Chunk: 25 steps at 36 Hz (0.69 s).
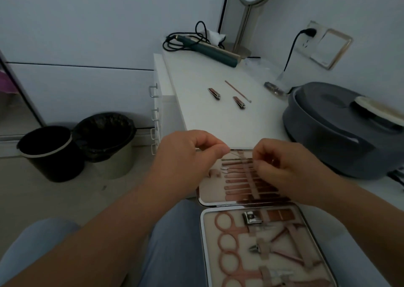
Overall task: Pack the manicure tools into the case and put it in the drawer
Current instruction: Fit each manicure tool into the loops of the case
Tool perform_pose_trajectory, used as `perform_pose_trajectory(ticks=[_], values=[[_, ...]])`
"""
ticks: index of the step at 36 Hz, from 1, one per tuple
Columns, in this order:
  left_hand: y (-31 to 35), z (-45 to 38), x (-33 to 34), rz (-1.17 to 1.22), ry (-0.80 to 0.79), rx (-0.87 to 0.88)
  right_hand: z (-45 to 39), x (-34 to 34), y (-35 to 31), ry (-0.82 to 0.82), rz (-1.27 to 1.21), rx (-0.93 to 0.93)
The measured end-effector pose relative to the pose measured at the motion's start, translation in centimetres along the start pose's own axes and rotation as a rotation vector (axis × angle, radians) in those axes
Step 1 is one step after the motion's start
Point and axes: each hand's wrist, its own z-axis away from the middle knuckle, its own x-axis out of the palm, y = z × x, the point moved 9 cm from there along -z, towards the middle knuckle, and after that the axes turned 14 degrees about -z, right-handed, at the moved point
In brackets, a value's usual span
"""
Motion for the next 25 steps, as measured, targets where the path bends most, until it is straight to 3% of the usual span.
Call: perform_pose_trajectory(ticks=[7, 17, 25], values=[[1.0, -0.2, 1.0, -0.251, 0.028, 0.136, 0.1, -1.1, 2.6, 0.144, -0.352, 0.088], [1.6, -1.1, 2.6, -0.321, -0.039, 0.178, 0.6, -3.9, 4.4, 0.309, -0.002, 0.053], [1.5, -0.9, 4.9, -0.409, -0.200, 0.201, 1.1, -4.2, 6.3, 0.303, 0.032, 0.131]])
